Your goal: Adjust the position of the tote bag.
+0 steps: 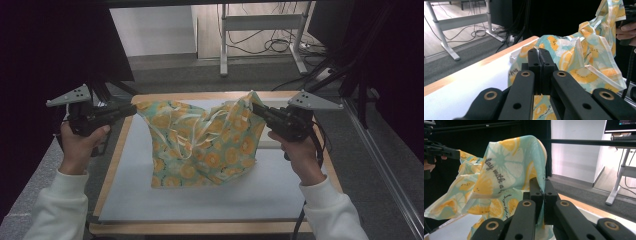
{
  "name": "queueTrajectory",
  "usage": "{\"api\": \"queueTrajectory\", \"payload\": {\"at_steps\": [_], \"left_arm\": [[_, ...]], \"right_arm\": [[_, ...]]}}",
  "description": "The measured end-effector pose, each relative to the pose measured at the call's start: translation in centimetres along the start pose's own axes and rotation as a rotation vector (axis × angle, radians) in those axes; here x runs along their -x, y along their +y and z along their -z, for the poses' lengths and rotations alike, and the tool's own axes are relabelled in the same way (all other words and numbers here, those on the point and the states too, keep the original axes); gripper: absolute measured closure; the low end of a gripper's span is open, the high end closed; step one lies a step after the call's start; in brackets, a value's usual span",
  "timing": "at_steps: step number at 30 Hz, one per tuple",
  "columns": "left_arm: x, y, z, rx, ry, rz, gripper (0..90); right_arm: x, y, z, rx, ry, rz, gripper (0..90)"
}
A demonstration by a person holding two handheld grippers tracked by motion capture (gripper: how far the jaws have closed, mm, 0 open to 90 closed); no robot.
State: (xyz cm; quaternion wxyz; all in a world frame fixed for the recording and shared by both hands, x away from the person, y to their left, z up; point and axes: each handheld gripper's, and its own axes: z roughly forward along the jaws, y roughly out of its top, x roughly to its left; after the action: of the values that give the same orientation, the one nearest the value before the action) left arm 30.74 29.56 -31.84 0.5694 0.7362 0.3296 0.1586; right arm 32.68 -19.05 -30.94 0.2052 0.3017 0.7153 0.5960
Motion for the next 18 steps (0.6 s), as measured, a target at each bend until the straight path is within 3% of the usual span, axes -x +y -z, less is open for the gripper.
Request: {"api": "queueTrajectory", "payload": {"at_steps": [18], "left_arm": [[1.2, -3.8, -0.9, -0.019, -0.022, 0.021, 90.0]], "right_arm": [[1.1, -2.6, -0.5, -0.045, -0.007, -0.033, 88.4]]}}
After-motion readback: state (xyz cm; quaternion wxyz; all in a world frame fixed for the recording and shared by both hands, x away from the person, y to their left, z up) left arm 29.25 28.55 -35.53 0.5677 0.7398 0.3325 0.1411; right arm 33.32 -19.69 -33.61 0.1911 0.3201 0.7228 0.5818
